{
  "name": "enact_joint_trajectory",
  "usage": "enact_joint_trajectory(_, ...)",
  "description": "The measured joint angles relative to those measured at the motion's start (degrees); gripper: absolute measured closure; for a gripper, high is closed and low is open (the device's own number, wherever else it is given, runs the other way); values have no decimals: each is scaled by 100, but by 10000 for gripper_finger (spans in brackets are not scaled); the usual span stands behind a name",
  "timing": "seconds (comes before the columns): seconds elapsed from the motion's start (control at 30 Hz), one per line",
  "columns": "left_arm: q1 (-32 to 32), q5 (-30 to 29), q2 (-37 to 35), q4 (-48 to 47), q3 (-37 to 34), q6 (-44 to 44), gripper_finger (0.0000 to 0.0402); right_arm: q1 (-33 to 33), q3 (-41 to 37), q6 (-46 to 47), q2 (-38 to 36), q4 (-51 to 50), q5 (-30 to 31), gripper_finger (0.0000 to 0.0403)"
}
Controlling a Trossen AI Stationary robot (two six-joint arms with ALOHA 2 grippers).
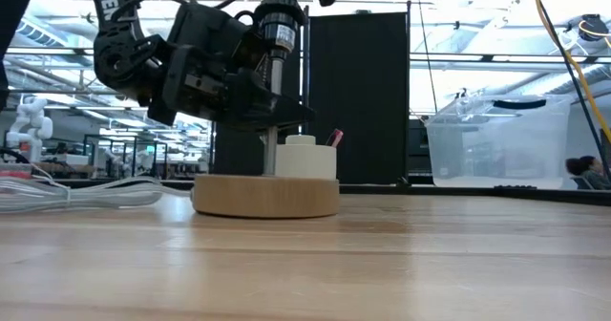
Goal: Screw lightbulb
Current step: Remove the lightbulb from the wooden lamp
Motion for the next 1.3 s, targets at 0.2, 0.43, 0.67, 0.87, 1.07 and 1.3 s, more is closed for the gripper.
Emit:
enact_joint_trajectory(0.2,-7,-189,15,49,6,-109,379,93,-4,144,-164,-451,702,106)
enact_joint_trajectory(0.43,-7,-391,22,84,3,-138,379,226,-9,409,-459,-1021,1265,105)
enact_joint_trajectory(0.67,-5,-718,28,288,1,-266,379,530,-11,1244,-575,-1893,1868,105)
enact_joint_trajectory(0.87,-15,-1317,30,353,-1,-381,379,904,-123,1730,-468,-1628,2762,105)
enact_joint_trajectory(1.07,-20,-1867,30,390,-1,-508,379,1081,-138,1782,-120,-1282,3796,105)
enact_joint_trajectory(1.3,-17,-2253,30,396,-1,-609,379,957,-138,1485,419,-228,4688,105)
